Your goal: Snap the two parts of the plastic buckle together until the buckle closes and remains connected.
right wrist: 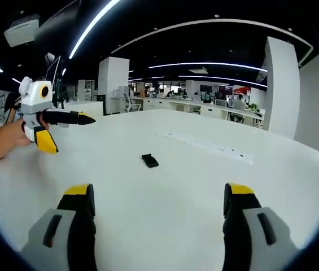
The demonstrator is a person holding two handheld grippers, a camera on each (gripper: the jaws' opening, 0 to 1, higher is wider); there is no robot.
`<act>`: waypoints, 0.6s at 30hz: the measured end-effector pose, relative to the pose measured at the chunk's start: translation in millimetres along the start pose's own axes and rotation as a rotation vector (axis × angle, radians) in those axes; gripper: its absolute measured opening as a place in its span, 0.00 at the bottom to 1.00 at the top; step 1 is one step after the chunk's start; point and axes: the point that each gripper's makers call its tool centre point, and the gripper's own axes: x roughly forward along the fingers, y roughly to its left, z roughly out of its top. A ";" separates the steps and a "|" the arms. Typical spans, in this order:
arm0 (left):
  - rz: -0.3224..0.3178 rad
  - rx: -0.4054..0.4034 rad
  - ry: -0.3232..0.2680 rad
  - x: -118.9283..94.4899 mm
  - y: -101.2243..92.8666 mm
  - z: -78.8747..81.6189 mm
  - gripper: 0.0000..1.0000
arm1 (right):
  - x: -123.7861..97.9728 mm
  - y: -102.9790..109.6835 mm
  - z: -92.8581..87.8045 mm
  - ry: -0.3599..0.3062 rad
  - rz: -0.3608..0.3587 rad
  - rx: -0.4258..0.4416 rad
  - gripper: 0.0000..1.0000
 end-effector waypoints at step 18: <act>-0.003 0.006 0.006 -15.7 -15.9 0.0 0.99 | -12.9 7.3 0.4 0.002 0.000 -0.007 0.92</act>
